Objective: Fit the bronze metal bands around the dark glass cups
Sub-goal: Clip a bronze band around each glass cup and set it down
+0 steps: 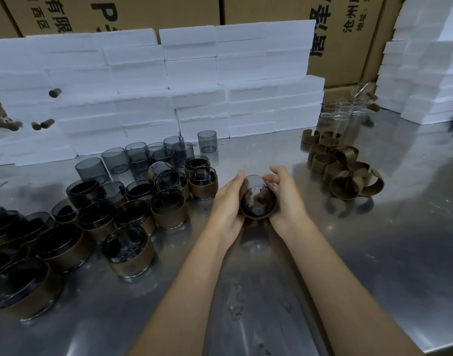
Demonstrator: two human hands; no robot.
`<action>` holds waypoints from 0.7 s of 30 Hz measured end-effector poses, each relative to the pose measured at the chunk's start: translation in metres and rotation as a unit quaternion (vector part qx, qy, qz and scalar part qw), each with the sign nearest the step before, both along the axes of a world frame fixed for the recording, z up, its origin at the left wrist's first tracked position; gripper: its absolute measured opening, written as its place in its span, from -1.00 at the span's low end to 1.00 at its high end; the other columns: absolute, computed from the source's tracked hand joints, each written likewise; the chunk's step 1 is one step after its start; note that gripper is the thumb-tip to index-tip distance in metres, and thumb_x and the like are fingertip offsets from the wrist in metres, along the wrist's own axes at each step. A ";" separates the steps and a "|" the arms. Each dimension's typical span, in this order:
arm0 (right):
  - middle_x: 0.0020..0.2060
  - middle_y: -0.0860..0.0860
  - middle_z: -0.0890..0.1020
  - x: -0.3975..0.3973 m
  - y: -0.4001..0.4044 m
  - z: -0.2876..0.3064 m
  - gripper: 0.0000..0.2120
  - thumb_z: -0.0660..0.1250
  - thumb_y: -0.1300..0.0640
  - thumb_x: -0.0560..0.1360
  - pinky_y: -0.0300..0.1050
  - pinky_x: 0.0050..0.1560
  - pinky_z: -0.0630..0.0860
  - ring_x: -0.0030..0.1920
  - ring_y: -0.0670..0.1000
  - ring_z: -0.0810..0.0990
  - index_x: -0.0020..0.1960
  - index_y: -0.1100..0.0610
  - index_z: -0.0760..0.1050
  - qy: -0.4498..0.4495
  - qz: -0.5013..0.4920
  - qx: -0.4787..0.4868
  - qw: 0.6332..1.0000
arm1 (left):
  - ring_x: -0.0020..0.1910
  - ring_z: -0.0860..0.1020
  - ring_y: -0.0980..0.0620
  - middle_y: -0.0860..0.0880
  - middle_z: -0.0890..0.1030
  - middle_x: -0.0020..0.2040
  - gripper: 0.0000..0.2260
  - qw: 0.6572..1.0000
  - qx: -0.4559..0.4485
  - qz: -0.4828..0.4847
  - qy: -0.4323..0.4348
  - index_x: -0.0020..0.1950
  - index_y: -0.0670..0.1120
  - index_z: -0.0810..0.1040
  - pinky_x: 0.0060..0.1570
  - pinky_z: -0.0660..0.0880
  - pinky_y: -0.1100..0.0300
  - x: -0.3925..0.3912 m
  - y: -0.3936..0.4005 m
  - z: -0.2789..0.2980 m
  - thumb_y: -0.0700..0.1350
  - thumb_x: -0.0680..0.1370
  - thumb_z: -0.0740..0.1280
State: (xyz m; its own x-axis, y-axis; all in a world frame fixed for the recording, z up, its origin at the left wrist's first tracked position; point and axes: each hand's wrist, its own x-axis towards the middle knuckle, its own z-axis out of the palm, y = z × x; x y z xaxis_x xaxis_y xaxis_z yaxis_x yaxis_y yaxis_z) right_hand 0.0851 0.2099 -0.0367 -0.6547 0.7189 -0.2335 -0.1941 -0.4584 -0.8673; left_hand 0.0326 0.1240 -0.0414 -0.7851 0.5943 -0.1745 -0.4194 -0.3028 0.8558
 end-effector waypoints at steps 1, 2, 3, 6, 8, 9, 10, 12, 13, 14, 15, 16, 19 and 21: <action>-0.32 0.08 0.53 0.000 0.000 -0.001 -0.76 0.39 0.02 0.54 -0.07 -0.17 0.50 -0.28 0.07 0.53 -0.22 0.14 0.49 -0.002 -0.009 0.000 1.000 | -0.14 0.68 -0.04 -0.16 0.71 -0.14 -0.73 1.000 -0.008 0.002 0.003 -0.02 -0.19 0.61 -0.02 0.65 0.09 0.002 0.000 0.001 -0.02 0.70 0.26; -0.37 0.06 0.49 -0.001 -0.001 -0.001 -0.74 0.41 0.05 0.53 -0.10 -0.23 0.47 -0.34 0.05 0.49 -0.26 0.13 0.45 -0.004 -0.019 0.007 1.000 | -0.11 0.67 -0.05 -0.16 0.69 -0.12 -0.73 1.000 -0.019 0.011 0.002 -0.01 -0.18 0.60 0.02 0.63 0.07 0.003 0.001 0.001 -0.01 0.70 0.27; -0.42 0.03 0.46 -0.001 -0.002 -0.002 -0.71 0.43 0.08 0.52 -0.12 -0.28 0.44 -0.38 0.03 0.45 -0.30 0.11 0.42 -0.002 -0.026 0.013 1.000 | -0.06 0.65 -0.09 -0.17 0.67 -0.08 -0.75 0.999 -0.025 0.025 -0.005 -0.01 -0.16 0.59 0.08 0.59 0.03 0.005 0.002 0.000 0.00 0.69 0.28; -0.48 -0.01 0.39 -0.004 -0.007 -0.002 -0.67 0.48 0.11 0.50 -0.08 -0.25 0.39 -0.33 0.07 0.38 -0.32 0.08 0.38 0.015 -0.026 0.013 0.999 | -0.12 0.57 -0.11 -0.12 0.57 -0.21 -0.77 0.998 -0.016 0.060 -0.030 -0.16 -0.10 0.51 0.05 0.51 -0.01 0.008 0.003 0.000 -0.03 0.65 0.34; -0.49 -0.02 0.41 -0.004 -0.009 -0.002 -0.69 0.50 0.11 0.49 -0.07 -0.24 0.42 -0.31 0.08 0.41 -0.29 0.08 0.39 0.019 -0.018 0.013 1.000 | -0.24 0.51 -0.06 -0.07 0.49 -0.30 -0.71 0.997 -0.009 0.075 -0.020 -0.26 -0.07 0.47 -0.04 0.46 0.03 0.008 0.003 -0.003 -0.04 0.63 0.37; -0.51 -0.03 0.42 -0.004 -0.009 -0.003 -0.68 0.50 0.10 0.49 -0.08 -0.26 0.43 -0.35 0.07 0.43 -0.29 0.09 0.40 0.017 -0.014 0.012 1.000 | -0.28 0.47 -0.04 -0.06 0.44 -0.33 -0.68 0.997 -0.007 0.079 -0.012 -0.30 -0.06 0.44 -0.09 0.43 0.05 0.009 0.003 -0.003 -0.04 0.63 0.37; -0.53 -0.03 0.43 -0.003 -0.010 -0.003 -0.67 0.51 0.08 0.49 -0.09 -0.28 0.44 -0.39 0.04 0.44 -0.30 0.10 0.40 0.014 -0.008 0.012 1.000 | -0.31 0.44 -0.02 -0.05 0.40 -0.34 -0.65 0.997 -0.007 0.083 -0.004 -0.33 -0.04 0.40 -0.14 0.41 0.07 0.009 0.003 -0.004 -0.04 0.63 0.37; -0.54 -0.04 0.44 -0.002 -0.011 -0.002 -0.67 0.52 0.06 0.48 -0.09 -0.29 0.47 -0.44 0.02 0.46 -0.31 0.11 0.41 0.012 0.002 0.009 1.000 | -0.37 0.38 0.01 -0.03 0.35 -0.38 -0.61 0.995 -0.015 0.096 0.011 -0.37 -0.03 0.35 -0.25 0.37 0.11 0.010 0.002 -0.004 -0.04 0.62 0.37; -0.54 -0.03 0.44 -0.001 -0.011 -0.002 -0.66 0.52 0.06 0.48 -0.09 -0.30 0.49 -0.45 0.01 0.47 -0.31 0.11 0.42 0.012 0.005 0.007 1.000 | -0.41 0.36 0.04 -0.01 0.32 -0.41 -0.58 0.995 -0.019 0.100 0.017 -0.39 -0.03 0.33 -0.30 0.34 0.12 0.009 0.002 -0.003 -0.03 0.63 0.37; -0.54 -0.03 0.44 -0.001 -0.012 -0.002 -0.65 0.52 0.07 0.48 -0.11 -0.32 0.49 -0.47 0.00 0.47 -0.32 0.11 0.41 0.014 0.005 0.005 1.000 | -0.44 0.32 0.06 0.01 0.29 -0.44 -0.56 0.995 -0.019 0.100 0.022 -0.41 -0.02 0.30 -0.34 0.31 0.14 0.009 0.002 -0.003 -0.03 0.63 0.36; -0.53 -0.02 0.42 -0.001 -0.012 -0.002 -0.63 0.51 0.08 0.49 -0.14 -0.36 0.48 -0.50 0.00 0.46 -0.34 0.11 0.39 0.018 0.005 0.003 1.000 | -0.48 0.28 0.08 0.03 0.26 -0.47 -0.53 0.995 -0.017 0.098 0.027 -0.43 -0.01 0.27 -0.37 0.27 0.16 0.009 0.001 -0.003 -0.02 0.64 0.35; -0.53 -0.02 0.40 0.000 -0.012 -0.002 -0.61 0.51 0.09 0.49 -0.17 -0.41 0.46 -0.52 -0.01 0.44 -0.35 0.10 0.36 0.022 0.004 0.000 1.000 | -0.50 0.25 0.09 0.05 0.23 -0.49 -0.51 0.995 -0.017 0.096 0.033 -0.44 0.00 0.24 -0.40 0.23 0.17 0.009 0.001 -0.002 -0.01 0.65 0.34; -0.55 -0.04 0.35 0.000 -0.012 -0.001 -0.59 0.51 0.09 0.49 -0.23 -0.49 0.39 -0.56 -0.03 0.39 -0.35 0.08 0.31 0.022 0.001 0.001 1.000 | -0.55 0.22 0.11 0.07 0.20 -0.53 -0.45 0.994 -0.032 0.095 0.046 -0.49 0.03 0.20 -0.49 0.20 0.21 0.008 0.001 -0.003 0.06 0.66 0.31; -0.55 -0.04 0.35 0.001 -0.011 -0.001 -0.60 0.51 0.08 0.49 -0.24 -0.50 0.38 -0.55 -0.03 0.37 -0.33 0.08 0.31 0.022 -0.004 0.007 1.000 | -0.57 0.26 0.11 0.07 0.23 -0.54 -0.43 0.993 -0.051 0.097 0.053 -0.53 0.03 0.23 -0.50 0.24 0.23 0.006 0.002 -0.003 0.08 0.65 0.33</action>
State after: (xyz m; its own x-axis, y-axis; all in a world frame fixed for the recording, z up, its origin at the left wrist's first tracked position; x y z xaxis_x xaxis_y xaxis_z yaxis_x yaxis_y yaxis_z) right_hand 0.0864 0.1985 -0.0374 -0.6586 0.7267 -0.1953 -0.2354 -0.4455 -0.8638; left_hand 0.0391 0.1259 -0.0443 -0.9004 0.4132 -0.1363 -0.2674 -0.2782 0.9226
